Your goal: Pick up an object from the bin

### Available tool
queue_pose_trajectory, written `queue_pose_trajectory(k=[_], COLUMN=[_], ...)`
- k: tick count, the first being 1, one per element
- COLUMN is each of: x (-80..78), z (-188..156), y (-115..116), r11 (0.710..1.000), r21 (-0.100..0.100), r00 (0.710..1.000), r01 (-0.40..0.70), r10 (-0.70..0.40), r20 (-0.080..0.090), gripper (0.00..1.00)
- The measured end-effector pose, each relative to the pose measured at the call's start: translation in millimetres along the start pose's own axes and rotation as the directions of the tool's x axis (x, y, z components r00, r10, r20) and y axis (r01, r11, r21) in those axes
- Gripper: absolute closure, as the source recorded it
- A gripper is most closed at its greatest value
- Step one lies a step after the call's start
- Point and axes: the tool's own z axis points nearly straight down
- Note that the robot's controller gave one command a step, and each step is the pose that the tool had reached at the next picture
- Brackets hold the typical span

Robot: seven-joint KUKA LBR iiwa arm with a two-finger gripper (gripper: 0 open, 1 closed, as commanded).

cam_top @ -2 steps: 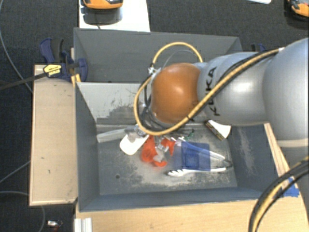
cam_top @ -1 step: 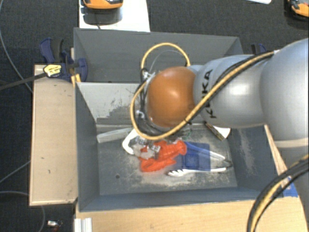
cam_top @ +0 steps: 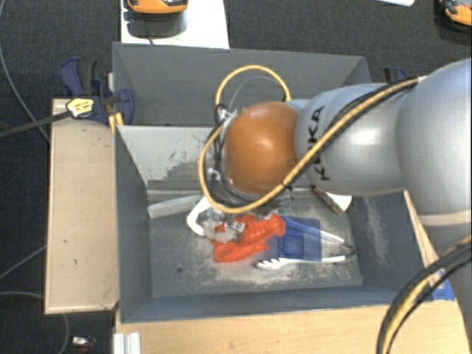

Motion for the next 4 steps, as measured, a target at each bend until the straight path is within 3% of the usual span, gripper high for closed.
queue_pose_trajectory(k=[1, 2, 3, 4], x=[2.5, 3.3, 8.8, 47.5], z=[-19, -49, -85, -46], y=[4, 1, -20, -20], r11=[1.000, 1.000, 0.969, 0.988], r21=[-0.007, 0.003, 0.004, 0.003], r00=[1.000, 1.000, 0.969, 0.988], r01=[0.018, 0.018, 0.247, 0.154], r10=[-0.018, -0.018, -0.247, -0.154], r20=[-0.006, 0.005, 0.005, 0.006], gripper=[1.00, 1.00, 1.00, 1.00])
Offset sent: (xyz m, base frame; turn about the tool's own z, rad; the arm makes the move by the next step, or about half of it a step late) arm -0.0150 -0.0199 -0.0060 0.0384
